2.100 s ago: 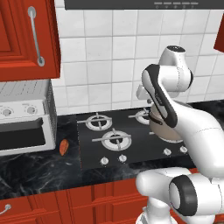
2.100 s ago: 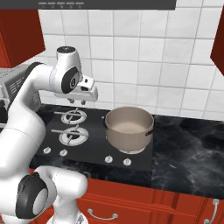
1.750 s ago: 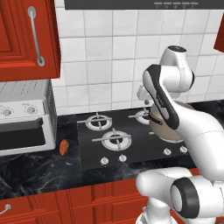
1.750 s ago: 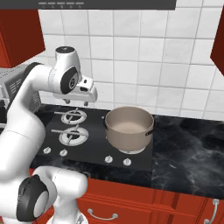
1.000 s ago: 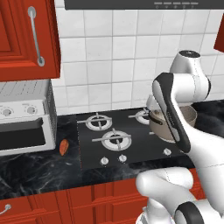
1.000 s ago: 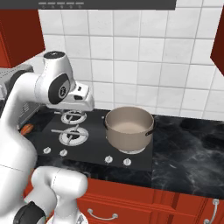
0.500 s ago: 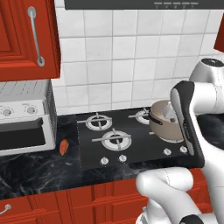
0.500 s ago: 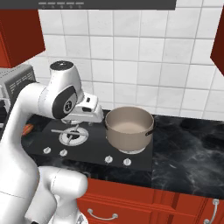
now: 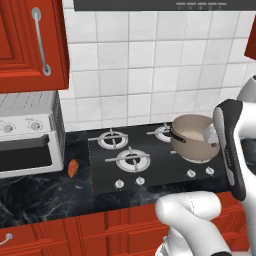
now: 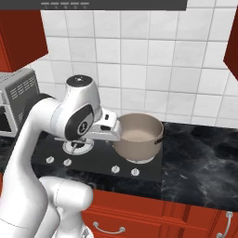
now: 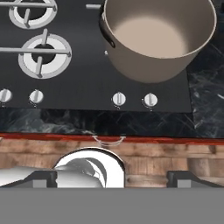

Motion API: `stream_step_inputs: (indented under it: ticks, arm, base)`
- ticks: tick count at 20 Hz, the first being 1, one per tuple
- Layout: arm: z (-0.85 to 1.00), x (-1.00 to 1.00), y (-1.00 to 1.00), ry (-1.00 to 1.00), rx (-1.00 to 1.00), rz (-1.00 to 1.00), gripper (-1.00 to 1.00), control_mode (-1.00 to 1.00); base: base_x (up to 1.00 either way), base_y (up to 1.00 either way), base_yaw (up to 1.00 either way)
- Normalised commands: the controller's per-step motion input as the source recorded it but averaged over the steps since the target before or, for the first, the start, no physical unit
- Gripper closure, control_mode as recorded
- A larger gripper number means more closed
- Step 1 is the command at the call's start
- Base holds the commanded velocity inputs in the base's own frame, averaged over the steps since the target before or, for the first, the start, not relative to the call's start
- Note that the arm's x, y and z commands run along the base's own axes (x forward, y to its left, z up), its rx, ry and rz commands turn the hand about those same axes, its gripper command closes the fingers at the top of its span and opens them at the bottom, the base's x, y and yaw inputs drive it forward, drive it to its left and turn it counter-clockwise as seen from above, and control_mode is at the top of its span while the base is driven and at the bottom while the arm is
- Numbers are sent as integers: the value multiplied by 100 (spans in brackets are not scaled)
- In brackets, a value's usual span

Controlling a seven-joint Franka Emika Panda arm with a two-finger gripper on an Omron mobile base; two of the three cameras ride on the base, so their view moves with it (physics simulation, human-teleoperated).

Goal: Turn on the burner for the pot on the stove. Wait thirty seconds for the pot to heat up. Then add the sweet potato to the pot.

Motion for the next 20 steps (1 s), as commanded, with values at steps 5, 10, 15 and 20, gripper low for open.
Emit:
stream_step_inputs:
  ticks: [5, 10, 15, 20]
  arm:
    - [-27, -9, -41, 0, 0, 0, -100, -100]
    - [-25, -2, -37, 0, 0, 0, -100, -100]
    - [-34, 0, -26, 0, 0, 0, -100, -100]
    - [-36, -2, -15, 0, 0, 0, -100, -100]
  base:
    - [0, 0, 0]
    - [0, 0, 0]
    - [0, 0, 0]
    - [0, 0, 0]
